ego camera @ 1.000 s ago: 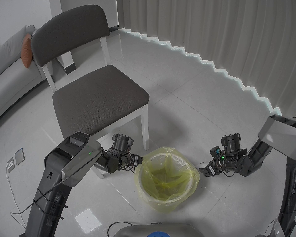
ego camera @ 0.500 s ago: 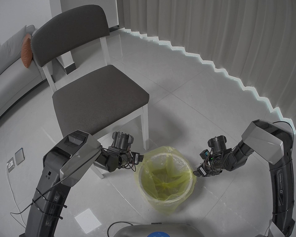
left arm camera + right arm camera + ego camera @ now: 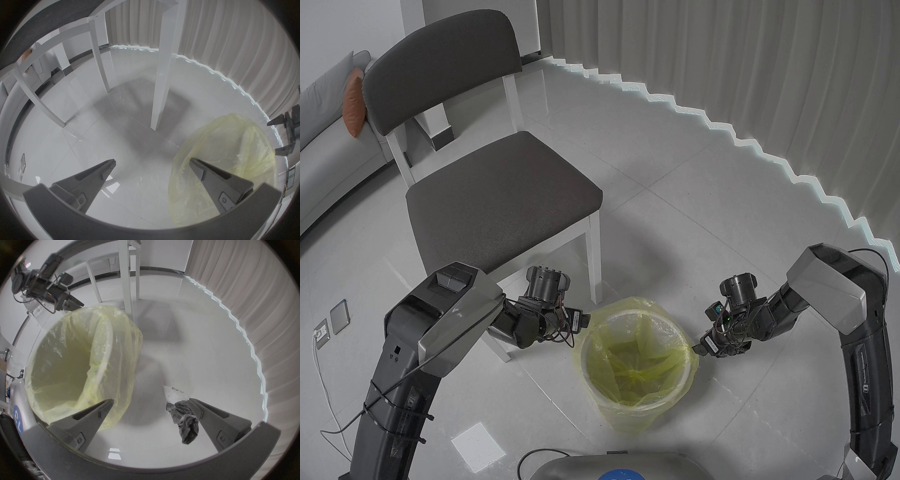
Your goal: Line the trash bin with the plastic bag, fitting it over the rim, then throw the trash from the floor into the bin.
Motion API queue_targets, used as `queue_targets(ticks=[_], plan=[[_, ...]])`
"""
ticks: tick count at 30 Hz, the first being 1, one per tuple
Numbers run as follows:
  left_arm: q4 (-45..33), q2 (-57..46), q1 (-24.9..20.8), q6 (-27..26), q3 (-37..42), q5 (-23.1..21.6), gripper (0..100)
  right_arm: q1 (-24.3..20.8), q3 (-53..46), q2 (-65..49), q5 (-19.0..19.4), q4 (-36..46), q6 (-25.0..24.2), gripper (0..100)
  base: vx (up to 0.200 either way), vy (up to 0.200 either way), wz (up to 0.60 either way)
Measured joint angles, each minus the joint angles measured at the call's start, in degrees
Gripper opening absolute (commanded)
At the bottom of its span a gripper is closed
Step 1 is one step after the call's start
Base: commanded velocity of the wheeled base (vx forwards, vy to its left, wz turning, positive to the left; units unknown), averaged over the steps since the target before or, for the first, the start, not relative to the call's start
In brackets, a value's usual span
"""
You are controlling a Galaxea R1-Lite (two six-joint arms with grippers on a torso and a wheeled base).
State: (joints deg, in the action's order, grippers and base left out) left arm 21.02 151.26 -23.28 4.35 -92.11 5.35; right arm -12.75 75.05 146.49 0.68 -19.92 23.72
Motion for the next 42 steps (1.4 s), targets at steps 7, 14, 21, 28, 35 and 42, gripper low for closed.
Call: queue_targets(ticks=[7, 14, 21, 28, 35, 42], plan=[[1.15, -2.97, 0.79, -0.04, 4.51, -0.05, 100, 1.57, -1.71, -2.10, 0.16, -0.17, -0.16, 100, 0.000, 0.000, 0.00], [4.79, -7.59, 0.91, -0.28, 11.15, 0.23, 100, 2.72, -4.27, -5.03, 0.18, -0.46, -0.35, 100, 0.000, 0.000, 0.00], [5.80, -15.07, 0.11, -0.30, 18.65, 0.33, 100, 3.57, -8.27, -10.00, 0.13, -0.57, -0.82, 100, 0.000, 0.000, 0.00], [6.44, -23.06, -0.85, -0.63, 25.22, 0.52, 100, 4.11, -12.51, -15.04, 0.13, -0.60, -1.54, 100, 0.000, 0.000, 0.00], [6.95, -31.77, -2.10, -1.01, 31.06, 0.50, 100, 6.03, -17.60, -21.38, 0.18, -0.60, -1.69, 100, 0.000, 0.000, 0.00], [7.25, -40.48, -3.73, -1.16, 36.57, 0.59, 100, 8.73, -24.39, -30.12, 0.66, -0.66, -2.19, 100, 0.000, 0.000, 0.00]])
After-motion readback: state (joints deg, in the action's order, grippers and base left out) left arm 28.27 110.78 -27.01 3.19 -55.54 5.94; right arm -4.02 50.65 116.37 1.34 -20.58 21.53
